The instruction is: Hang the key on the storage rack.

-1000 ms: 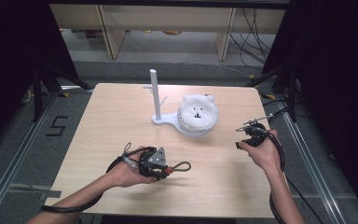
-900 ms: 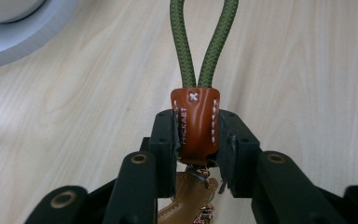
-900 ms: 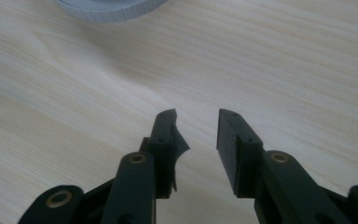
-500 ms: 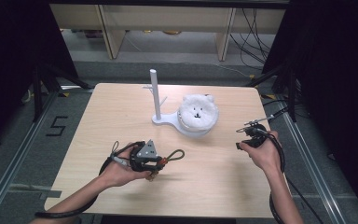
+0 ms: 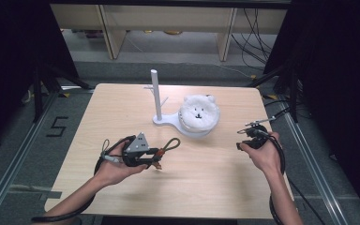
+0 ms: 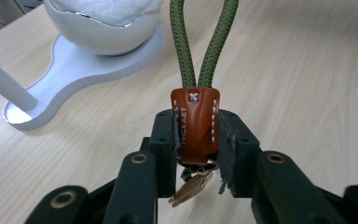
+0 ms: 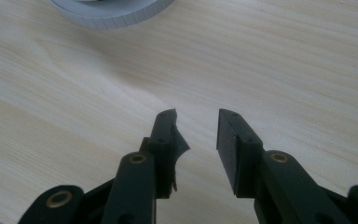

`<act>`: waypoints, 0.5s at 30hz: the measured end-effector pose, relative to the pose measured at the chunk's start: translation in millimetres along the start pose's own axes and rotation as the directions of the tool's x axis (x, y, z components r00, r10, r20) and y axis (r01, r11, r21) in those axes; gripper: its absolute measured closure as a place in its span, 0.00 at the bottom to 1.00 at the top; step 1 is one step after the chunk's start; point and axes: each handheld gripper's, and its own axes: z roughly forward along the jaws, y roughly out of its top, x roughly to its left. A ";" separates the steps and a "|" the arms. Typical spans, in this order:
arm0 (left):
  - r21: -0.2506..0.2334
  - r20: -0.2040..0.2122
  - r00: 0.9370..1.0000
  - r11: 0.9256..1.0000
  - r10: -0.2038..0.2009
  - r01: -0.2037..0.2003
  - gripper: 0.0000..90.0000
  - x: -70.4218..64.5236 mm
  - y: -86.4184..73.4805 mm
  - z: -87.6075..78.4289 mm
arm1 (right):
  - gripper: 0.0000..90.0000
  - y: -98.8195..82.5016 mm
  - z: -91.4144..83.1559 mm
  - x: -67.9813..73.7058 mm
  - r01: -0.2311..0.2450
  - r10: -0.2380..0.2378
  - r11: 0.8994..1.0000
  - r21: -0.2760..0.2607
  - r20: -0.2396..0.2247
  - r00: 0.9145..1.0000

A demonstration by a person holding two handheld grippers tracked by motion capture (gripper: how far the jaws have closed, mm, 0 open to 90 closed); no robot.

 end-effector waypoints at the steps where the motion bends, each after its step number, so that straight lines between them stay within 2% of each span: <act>1: -0.005 -0.008 1.000 1.000 -0.003 0.003 0.77 0.8 0.0 -1.4 | 0.76 -0.3 -0.4 -0.1 0.003 -0.003 1.000 0.004 -0.001 1.000; 3: -0.037 -0.015 0.999 0.999 -0.033 0.032 0.77 1.7 -0.1 -2.8 | 0.76 -0.9 -0.3 0.2 -0.003 0.003 1.000 -0.004 0.000 1.000; 4: -0.027 -0.023 1.000 0.999 -0.022 0.021 0.77 3.4 0.2 -5.2 | 0.76 -1.3 -0.5 0.5 -0.007 0.007 1.000 -0.007 0.002 1.000; 6: -0.067 -0.034 0.998 0.996 -0.053 0.051 0.77 4.0 0.1 -6.4 | 0.76 -2.2 -0.4 0.2 -0.006 0.006 1.000 -0.019 0.001 1.000; 9: -0.086 -0.051 0.996 0.994 -0.072 0.067 0.77 6.8 0.4 -11.2 | 0.76 -3.7 0.3 -0.6 -0.010 0.011 0.999 -0.034 0.008 1.000; 11: -0.101 -0.053 0.995 0.992 -0.083 0.077 0.77 9.6 0.0 -13.6 | 0.76 -4.8 -0.4 -1.1 0.003 -0.002 0.999 -0.051 0.014 1.000; 12: -0.106 -0.065 0.994 0.991 -0.090 0.082 0.77 10.3 -0.1 -15.4 | 0.76 -5.0 -1.7 0.6 -0.014 0.014 0.999 -0.052 -0.002 1.000; 13: -0.113 -0.068 0.993 0.990 -0.094 0.086 0.77 11.5 -0.5 -16.3 | 0.76 -5.7 -1.3 -0.5 -0.010 0.010 0.998 -0.059 -0.006 1.000; 14: -0.119 -0.081 0.992 0.989 -0.097 0.087 0.77 12.1 -0.7 -18.1 | 0.76 -6.1 -1.4 0.2 -0.017 0.018 0.998 -0.060 0.014 1.000; 15: -0.131 -0.085 0.991 0.987 -0.103 0.091 0.77 12.9 -1.1 -18.8 | 0.76 -6.8 -1.7 0.1 -0.009 0.009 0.997 -0.074 0.004 1.000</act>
